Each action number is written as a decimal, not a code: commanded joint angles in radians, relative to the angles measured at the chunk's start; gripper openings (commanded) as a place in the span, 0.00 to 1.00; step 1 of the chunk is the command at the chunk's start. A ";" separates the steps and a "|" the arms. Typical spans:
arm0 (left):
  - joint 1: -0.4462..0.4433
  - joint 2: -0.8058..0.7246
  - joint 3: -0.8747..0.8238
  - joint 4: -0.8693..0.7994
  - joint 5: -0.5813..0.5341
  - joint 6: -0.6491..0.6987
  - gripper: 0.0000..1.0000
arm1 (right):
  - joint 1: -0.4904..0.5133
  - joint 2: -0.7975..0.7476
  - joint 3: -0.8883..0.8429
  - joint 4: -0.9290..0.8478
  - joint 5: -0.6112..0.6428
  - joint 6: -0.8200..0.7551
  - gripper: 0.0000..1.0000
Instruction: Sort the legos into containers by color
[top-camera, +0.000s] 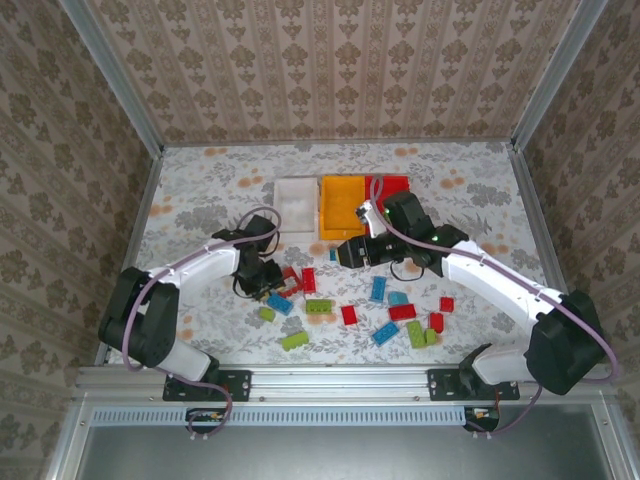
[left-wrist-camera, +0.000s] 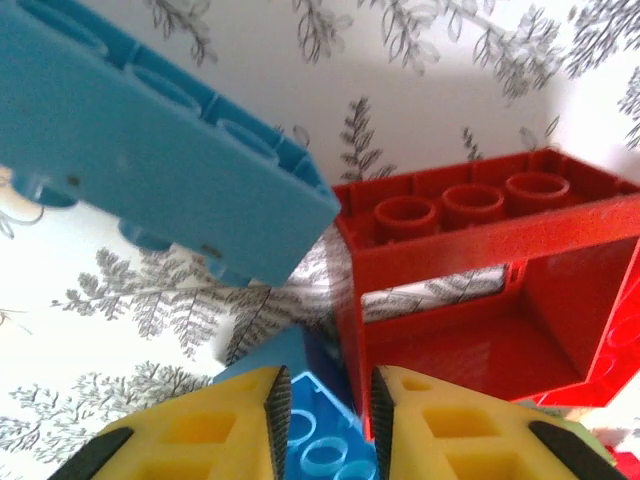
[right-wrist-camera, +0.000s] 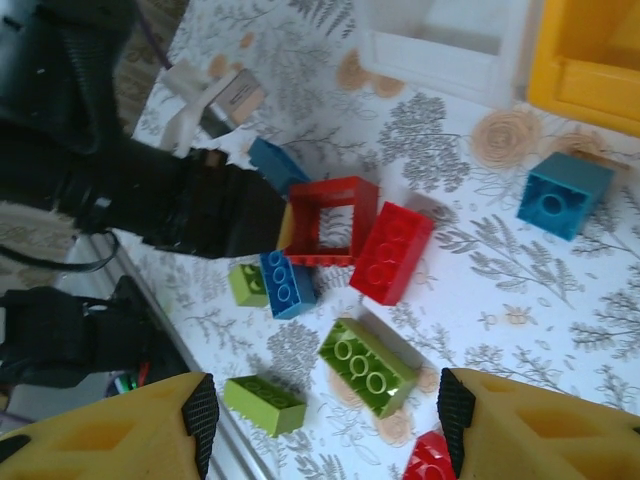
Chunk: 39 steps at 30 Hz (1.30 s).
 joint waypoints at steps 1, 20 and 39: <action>-0.004 0.035 0.000 0.038 -0.044 -0.015 0.28 | 0.025 -0.022 -0.015 0.048 -0.083 0.003 0.65; -0.003 0.022 0.044 0.013 -0.095 0.042 0.28 | 0.071 0.012 0.006 0.048 -0.061 0.018 0.65; -0.019 0.011 0.218 -0.087 -0.187 0.135 0.00 | 0.087 -0.034 0.032 0.022 0.064 -0.004 0.64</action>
